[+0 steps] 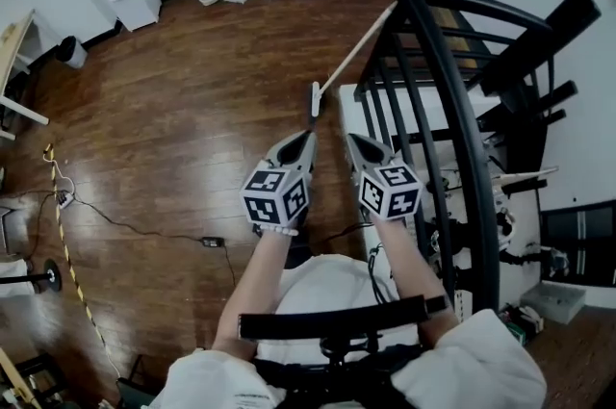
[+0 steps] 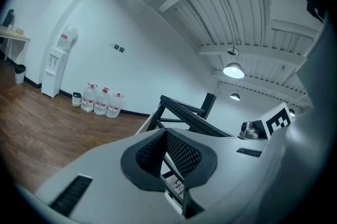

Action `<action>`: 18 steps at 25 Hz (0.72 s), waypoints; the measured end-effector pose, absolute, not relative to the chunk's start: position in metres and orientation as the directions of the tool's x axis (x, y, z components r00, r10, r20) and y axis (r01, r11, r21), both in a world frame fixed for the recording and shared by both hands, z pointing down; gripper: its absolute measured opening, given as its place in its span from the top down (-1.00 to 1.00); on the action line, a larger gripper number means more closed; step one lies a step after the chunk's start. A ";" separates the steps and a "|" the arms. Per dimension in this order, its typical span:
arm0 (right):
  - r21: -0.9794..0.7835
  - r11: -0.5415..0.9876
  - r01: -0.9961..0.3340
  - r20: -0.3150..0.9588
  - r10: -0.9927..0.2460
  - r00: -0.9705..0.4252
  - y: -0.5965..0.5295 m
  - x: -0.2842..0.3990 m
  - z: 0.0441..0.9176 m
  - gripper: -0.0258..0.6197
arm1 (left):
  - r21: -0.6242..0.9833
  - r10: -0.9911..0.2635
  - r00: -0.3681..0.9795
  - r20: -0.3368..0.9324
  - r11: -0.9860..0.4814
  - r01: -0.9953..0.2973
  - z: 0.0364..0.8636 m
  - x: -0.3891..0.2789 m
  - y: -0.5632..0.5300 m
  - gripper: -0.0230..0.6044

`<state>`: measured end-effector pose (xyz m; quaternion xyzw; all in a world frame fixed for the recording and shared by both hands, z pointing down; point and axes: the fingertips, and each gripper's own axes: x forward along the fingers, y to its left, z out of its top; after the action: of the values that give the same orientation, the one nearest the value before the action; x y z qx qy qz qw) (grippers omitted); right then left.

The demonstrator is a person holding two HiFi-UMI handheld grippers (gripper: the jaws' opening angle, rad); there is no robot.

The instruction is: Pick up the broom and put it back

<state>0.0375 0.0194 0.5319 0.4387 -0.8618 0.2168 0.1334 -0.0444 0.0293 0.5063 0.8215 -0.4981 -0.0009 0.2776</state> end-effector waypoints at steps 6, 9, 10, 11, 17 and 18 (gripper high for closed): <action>-0.308 0.520 -0.797 0.392 -0.694 -0.604 0.112 0.093 0.543 0.90 | 0.415 -0.813 0.484 0.324 -0.338 -0.845 0.518 0.002 0.138 0.95; -0.342 0.509 -0.790 0.385 -0.691 -0.612 0.148 0.106 0.545 0.90 | 0.400 -0.816 0.465 0.344 -0.321 -0.859 0.516 0.006 0.178 0.95; -0.352 0.507 -0.787 0.384 -0.688 -0.616 0.161 0.107 0.546 0.90 | 0.395 -0.818 0.457 0.349 -0.314 -0.863 0.515 0.006 0.191 0.95; -0.360 0.506 -0.783 0.383 -0.686 -0.619 0.172 0.108 0.545 0.90 | 0.391 -0.821 0.450 0.352 -0.308 -0.867 0.514 0.005 0.202 0.95; -0.386 0.478 -0.789 0.368 -0.705 -0.607 0.205 0.107 0.534 0.90 | 0.387 -0.813 0.463 0.353 -0.324 -0.863 0.508 0.005 0.233 0.95; -0.387 0.472 -0.792 0.366 -0.710 -0.602 0.209 0.104 0.532 0.90 | 0.387 -0.810 0.470 0.352 -0.331 -0.861 0.507 0.003 0.235 0.95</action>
<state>0.1044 0.2088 0.5320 0.4395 -0.8544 0.2663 0.0770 0.0032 0.2355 0.5067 0.8143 -0.5128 0.0475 0.2677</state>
